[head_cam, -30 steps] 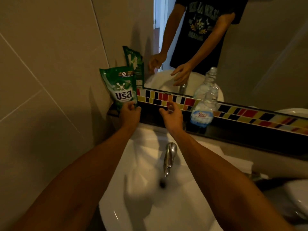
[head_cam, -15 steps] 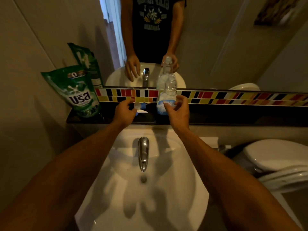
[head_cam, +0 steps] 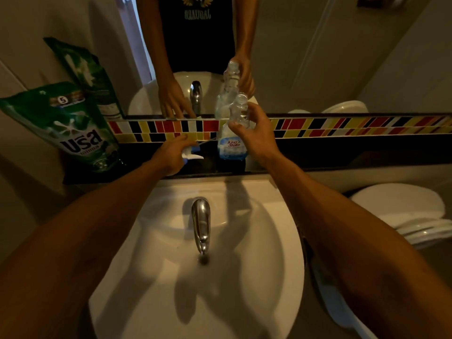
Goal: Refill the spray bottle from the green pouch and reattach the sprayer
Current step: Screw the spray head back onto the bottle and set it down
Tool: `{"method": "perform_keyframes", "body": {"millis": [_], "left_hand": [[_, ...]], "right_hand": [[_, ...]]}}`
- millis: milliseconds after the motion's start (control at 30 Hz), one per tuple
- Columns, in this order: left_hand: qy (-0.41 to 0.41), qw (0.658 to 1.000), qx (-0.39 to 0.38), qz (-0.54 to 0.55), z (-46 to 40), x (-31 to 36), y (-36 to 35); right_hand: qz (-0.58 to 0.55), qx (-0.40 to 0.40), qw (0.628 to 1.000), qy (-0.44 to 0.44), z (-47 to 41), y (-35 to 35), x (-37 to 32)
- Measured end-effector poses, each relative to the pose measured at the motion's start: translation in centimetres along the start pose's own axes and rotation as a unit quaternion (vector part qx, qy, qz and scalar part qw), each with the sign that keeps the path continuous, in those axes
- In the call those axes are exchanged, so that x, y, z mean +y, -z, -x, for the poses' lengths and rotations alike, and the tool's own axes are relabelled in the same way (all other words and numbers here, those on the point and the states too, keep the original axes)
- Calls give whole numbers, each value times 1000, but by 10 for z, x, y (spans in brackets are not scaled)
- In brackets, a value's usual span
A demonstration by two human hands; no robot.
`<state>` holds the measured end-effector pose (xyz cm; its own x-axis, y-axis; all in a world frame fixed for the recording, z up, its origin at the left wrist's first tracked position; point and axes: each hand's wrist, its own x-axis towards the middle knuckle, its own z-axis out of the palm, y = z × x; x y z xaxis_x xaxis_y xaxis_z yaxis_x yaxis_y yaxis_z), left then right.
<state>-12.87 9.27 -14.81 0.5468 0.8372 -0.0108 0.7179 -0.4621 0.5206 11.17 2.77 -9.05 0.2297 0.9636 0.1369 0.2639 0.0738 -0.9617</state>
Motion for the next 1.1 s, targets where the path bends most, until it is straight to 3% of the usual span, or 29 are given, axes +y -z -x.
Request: {"method": "perform_keyframes", "body": {"millis": [133, 400, 600, 1100], "left_hand": [[-14, 1000, 1, -9, 0, -5, -5], [-21, 982, -49, -182, 0, -12, -8], [-46, 963, -36, -265, 8, -9, -8], [-10, 980, -61, -191, 30, 10, -18]], "right_hand": [[-19, -18, 1000, -15, -10, -2, 3], [-17, -50, 998, -24, -17, 10, 2], [-22, -27, 999, -34, -11, 16, 0], [-5, 40, 998, -49, 20, 39, 2]]}}
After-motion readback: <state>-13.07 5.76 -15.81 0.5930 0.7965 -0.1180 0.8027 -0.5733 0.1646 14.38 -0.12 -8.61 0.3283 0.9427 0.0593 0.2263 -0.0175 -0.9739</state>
